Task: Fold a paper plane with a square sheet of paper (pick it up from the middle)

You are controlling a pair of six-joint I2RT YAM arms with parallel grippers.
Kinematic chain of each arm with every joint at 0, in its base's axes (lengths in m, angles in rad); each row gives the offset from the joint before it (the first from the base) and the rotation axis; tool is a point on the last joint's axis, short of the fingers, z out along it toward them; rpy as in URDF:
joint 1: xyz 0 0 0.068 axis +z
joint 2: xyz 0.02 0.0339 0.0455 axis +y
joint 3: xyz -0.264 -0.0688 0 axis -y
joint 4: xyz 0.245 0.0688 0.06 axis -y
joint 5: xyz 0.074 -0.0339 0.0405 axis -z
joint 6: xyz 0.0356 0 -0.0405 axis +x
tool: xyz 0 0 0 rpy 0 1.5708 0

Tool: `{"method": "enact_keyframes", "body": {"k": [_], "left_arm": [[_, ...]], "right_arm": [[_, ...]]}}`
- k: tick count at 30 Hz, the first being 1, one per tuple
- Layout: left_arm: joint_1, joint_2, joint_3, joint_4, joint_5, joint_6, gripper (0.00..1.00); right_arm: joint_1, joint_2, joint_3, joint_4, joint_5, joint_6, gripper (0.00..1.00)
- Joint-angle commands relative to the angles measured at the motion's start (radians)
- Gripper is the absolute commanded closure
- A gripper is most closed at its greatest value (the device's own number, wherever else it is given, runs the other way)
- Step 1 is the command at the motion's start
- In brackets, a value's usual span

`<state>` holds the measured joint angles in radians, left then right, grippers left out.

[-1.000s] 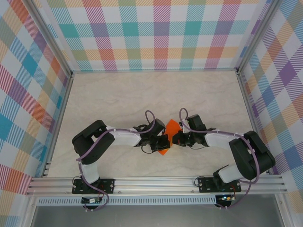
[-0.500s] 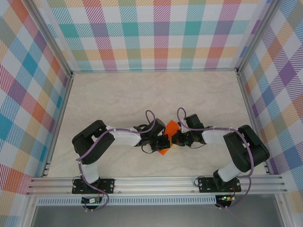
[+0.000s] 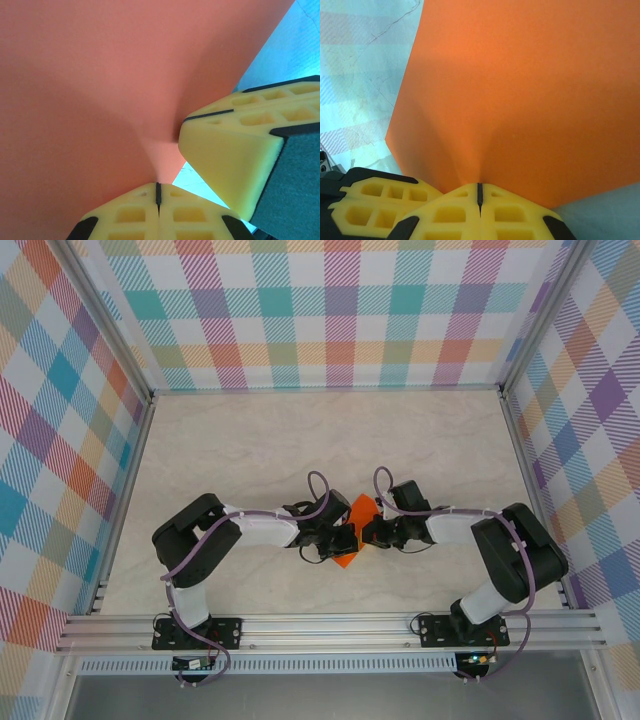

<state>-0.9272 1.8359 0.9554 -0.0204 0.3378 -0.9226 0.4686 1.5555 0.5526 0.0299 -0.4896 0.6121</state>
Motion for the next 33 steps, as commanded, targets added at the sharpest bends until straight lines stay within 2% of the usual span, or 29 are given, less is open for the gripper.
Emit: {"method": "enact_keyframes", "body": {"k": [1, 14, 22, 29, 33], "left_arm": [[-0.009, 0.02, 0.004, -0.095, -0.022, 0.017, 1.0], [-0.008, 0.018, -0.034, -0.161, -0.038, 0.013, 1.0], [-0.009, 0.008, -0.041, -0.168, -0.039, 0.014, 1.0], [-0.009, 0.0, -0.046, -0.171, -0.041, 0.016, 1.0], [-0.009, -0.001, -0.04, -0.176, -0.04, 0.024, 1.0]], "right_arm": [[-0.023, 0.022, 0.025, 0.002, 0.025, -0.026, 1.0], [-0.188, 0.107, 0.082, -0.011, 0.089, 0.009, 1.0], [-0.288, 0.141, 0.116, -0.001, 0.193, 0.09, 1.0], [-0.311, 0.158, 0.136, 0.022, 0.237, 0.106, 1.0], [-0.315, 0.118, 0.146, 0.005, 0.265, 0.101, 1.0]]}}
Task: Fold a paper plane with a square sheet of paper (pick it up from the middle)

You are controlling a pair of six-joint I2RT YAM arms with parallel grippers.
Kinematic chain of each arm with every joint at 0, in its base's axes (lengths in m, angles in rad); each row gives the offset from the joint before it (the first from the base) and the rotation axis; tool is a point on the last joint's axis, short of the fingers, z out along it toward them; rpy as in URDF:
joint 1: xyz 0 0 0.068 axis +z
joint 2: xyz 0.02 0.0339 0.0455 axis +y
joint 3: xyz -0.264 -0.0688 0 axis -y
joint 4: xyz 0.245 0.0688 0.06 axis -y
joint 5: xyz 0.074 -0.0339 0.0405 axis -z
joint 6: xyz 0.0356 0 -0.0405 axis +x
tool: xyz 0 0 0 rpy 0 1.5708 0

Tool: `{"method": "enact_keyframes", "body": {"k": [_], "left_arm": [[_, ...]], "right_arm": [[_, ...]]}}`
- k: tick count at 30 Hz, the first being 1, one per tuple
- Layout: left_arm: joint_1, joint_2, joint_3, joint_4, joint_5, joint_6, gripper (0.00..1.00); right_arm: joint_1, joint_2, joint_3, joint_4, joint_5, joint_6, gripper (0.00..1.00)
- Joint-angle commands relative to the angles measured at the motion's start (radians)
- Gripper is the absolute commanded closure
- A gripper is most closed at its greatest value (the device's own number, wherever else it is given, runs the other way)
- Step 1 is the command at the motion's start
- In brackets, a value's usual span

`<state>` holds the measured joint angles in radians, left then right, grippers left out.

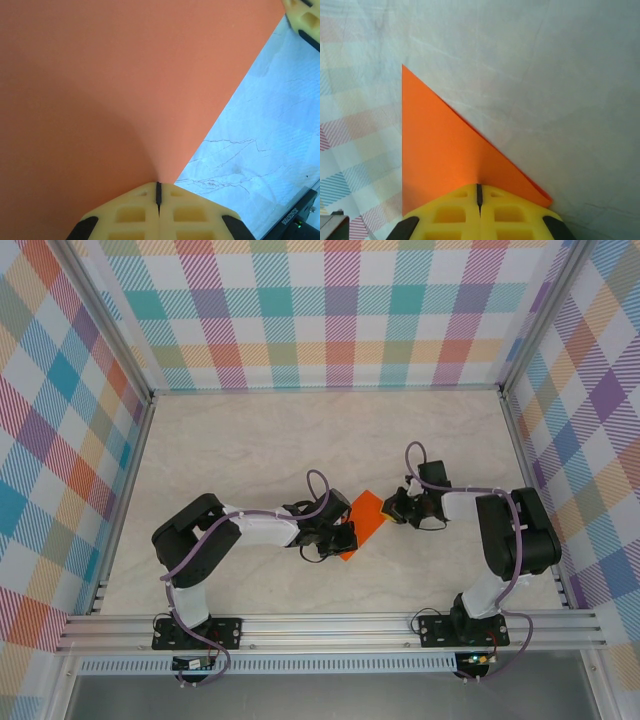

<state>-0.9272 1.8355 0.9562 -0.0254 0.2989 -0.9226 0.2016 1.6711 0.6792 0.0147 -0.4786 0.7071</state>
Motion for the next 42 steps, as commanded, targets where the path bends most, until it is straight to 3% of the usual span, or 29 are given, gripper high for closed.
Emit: {"method": "enact_keyframes", "body": {"k": [1, 6, 12, 18, 23, 34, 42], "left_arm": [[-0.009, -0.002, -0.04, -0.171, -0.001, 0.026, 1.0], [-0.009, -0.003, -0.035, -0.173, -0.001, 0.033, 1.0], [-0.009, 0.008, -0.02, -0.173, -0.004, 0.034, 1.0], [-0.009, 0.011, -0.011, -0.195, -0.01, 0.037, 1.0], [-0.009, 0.008, -0.005, -0.203, -0.014, 0.04, 1.0], [-0.009, 0.002, -0.01, -0.233, -0.029, 0.042, 1.0], [-0.007, 0.0, -0.02, -0.244, -0.029, 0.041, 1.0]], "right_arm": [[-0.048, -0.011, 0.021, 0.012, 0.269, 0.002, 1.0], [-0.049, -0.046, 0.027, -0.004, 0.277, -0.034, 1.0], [-0.041, -0.063, -0.039, 0.186, -0.053, -0.103, 1.0], [-0.034, -0.102, -0.13, 0.266, -0.141, -0.115, 1.0], [-0.003, -0.101, -0.13, 0.228, -0.199, -0.155, 1.0], [0.013, -0.056, -0.142, 0.196, -0.039, -0.149, 1.0], [0.016, -0.077, -0.219, 0.291, 0.168, -0.04, 1.0]]}}
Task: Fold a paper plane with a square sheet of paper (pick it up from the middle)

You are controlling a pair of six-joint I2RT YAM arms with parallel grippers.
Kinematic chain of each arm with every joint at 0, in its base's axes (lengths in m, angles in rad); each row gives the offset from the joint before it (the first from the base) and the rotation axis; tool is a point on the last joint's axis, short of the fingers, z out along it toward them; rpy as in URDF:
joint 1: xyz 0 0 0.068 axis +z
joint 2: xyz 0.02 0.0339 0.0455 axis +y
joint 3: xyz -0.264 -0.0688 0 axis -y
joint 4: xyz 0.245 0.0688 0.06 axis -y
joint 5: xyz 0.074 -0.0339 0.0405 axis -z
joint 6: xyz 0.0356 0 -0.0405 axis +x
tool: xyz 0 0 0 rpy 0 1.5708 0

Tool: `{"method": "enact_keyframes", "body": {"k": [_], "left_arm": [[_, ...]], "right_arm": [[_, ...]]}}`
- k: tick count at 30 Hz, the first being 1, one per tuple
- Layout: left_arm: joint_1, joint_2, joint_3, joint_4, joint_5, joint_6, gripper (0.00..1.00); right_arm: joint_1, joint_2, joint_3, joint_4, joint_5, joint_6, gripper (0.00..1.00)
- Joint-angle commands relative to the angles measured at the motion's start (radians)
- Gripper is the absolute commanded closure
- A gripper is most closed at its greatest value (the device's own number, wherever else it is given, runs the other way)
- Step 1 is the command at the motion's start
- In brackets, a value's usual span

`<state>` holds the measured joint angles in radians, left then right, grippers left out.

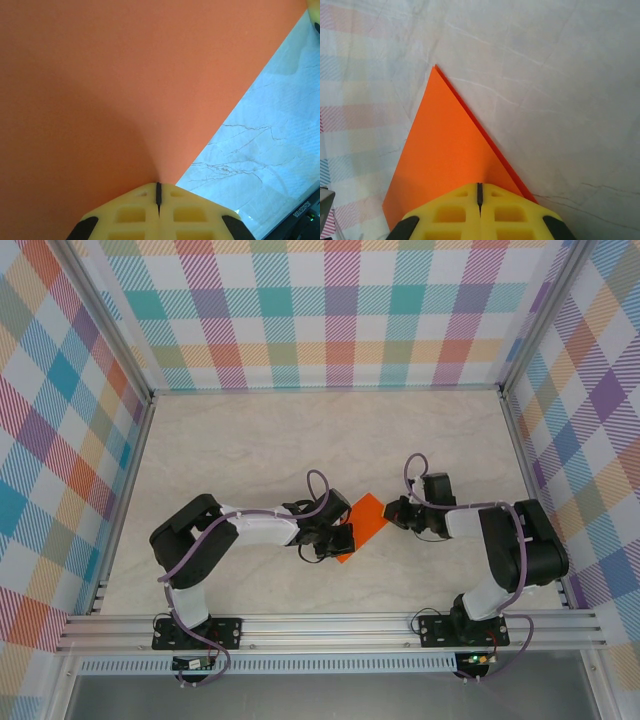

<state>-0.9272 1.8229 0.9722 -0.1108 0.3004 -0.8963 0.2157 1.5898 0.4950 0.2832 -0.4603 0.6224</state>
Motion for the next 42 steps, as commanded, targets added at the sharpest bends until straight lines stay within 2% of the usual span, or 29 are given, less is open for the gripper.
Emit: {"method": "enact_keyframes", "body": {"k": [1, 6, 9, 13, 17, 22, 24, 28, 36, 42], "left_arm": [[-0.007, 0.013, -0.036, -0.159, -0.03, 0.014, 1.0], [-0.007, 0.006, -0.044, -0.189, -0.045, 0.007, 1.0], [-0.008, 0.004, -0.044, -0.184, -0.04, 0.007, 1.0], [-0.007, 0.004, -0.037, -0.176, -0.032, 0.013, 1.0], [-0.007, 0.004, 0.004, -0.176, -0.023, 0.026, 1.0], [0.011, 0.012, 0.156, -0.212, -0.001, 0.064, 0.98], [0.029, 0.008, 0.215, -0.244, -0.006, 0.079, 0.9], [0.095, -0.027, 0.261, -0.312, -0.046, 0.099, 0.69], [0.251, -0.163, 0.184, -0.417, -0.165, 0.15, 0.32], [0.327, -0.272, 0.127, -0.469, -0.285, 0.203, 0.06]], "right_arm": [[0.002, -0.005, -0.041, 0.025, 0.184, 0.062, 1.0], [0.002, -0.045, -0.091, 0.059, 0.342, 0.16, 1.0], [0.002, -0.058, -0.112, 0.094, 0.372, 0.188, 1.0], [0.002, -0.11, -0.095, 0.023, 0.433, 0.212, 1.0], [0.004, -0.194, -0.066, -0.051, 0.393, 0.179, 1.0], [0.04, -0.291, 0.003, -0.206, 0.288, 0.132, 0.98], [0.072, -0.297, 0.037, -0.279, 0.262, 0.129, 0.93], [0.159, -0.272, 0.091, -0.395, 0.276, 0.16, 0.76], [0.311, -0.121, 0.233, -0.541, 0.449, 0.196, 0.51], [0.36, 0.019, 0.35, -0.627, 0.518, 0.195, 0.49]]}}
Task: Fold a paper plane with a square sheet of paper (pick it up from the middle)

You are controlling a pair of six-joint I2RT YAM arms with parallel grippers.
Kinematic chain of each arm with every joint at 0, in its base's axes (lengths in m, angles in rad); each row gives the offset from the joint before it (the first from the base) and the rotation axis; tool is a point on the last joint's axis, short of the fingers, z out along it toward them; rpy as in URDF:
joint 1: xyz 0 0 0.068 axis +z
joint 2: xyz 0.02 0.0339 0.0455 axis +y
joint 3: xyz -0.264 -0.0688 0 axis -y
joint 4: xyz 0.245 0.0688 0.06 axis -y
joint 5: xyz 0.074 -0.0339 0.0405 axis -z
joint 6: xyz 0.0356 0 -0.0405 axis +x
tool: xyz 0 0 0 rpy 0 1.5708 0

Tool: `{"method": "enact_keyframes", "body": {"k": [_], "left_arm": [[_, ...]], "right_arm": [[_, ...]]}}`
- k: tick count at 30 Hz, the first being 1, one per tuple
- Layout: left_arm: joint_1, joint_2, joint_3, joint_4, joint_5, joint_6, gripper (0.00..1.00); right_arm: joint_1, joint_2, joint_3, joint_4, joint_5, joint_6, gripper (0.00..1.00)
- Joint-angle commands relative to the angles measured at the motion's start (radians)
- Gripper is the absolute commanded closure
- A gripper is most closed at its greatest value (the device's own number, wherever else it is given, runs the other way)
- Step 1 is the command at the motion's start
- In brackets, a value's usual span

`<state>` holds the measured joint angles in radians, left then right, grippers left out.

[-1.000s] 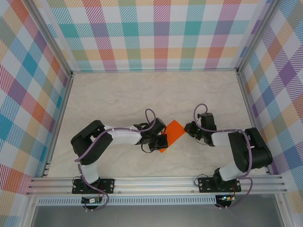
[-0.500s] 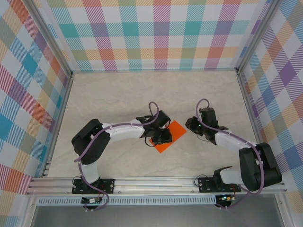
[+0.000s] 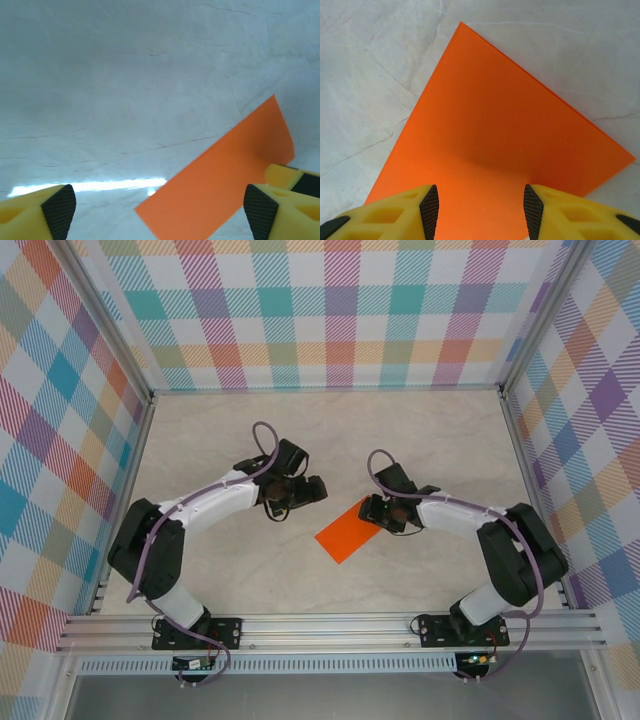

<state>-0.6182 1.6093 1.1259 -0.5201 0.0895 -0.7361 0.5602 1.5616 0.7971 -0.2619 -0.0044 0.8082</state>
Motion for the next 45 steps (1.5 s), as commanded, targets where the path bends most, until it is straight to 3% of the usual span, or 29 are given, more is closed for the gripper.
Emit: {"method": "enact_keyframes", "body": {"k": [1, 8, 15, 21, 29, 37, 45], "left_arm": [[0.029, -0.077, -0.038, -0.057, -0.081, 0.049, 0.04], [0.081, -0.178, -0.108, -0.051, -0.14, 0.063, 0.0], [0.166, -0.253, -0.206, -0.045, -0.1, 0.017, 0.0], [0.207, -0.287, -0.269, -0.047, 0.001, -0.008, 0.0], [0.311, -0.279, -0.306, -0.037, 0.108, -0.026, 0.0], [0.347, -0.246, -0.31, -0.021, 0.153, -0.032, 0.0], [0.351, -0.219, -0.313, -0.018, 0.162, -0.025, 0.0]], "right_arm": [[0.021, 0.075, 0.064, -0.086, 0.059, 0.007, 0.49], [0.092, 0.248, 0.186, -0.092, 0.044, -0.106, 0.5], [0.13, 0.337, 0.311, -0.001, -0.134, -0.371, 0.51], [0.146, 0.278, 0.526, -0.291, -0.071, -0.277, 0.45], [0.274, 0.213, 0.504, -0.498, 0.029, -0.138, 0.3], [0.431, 0.323, 0.59, -0.625, 0.103, -0.113, 0.13], [0.461, 0.415, 0.635, -0.641, 0.074, -0.126, 0.04]]}}
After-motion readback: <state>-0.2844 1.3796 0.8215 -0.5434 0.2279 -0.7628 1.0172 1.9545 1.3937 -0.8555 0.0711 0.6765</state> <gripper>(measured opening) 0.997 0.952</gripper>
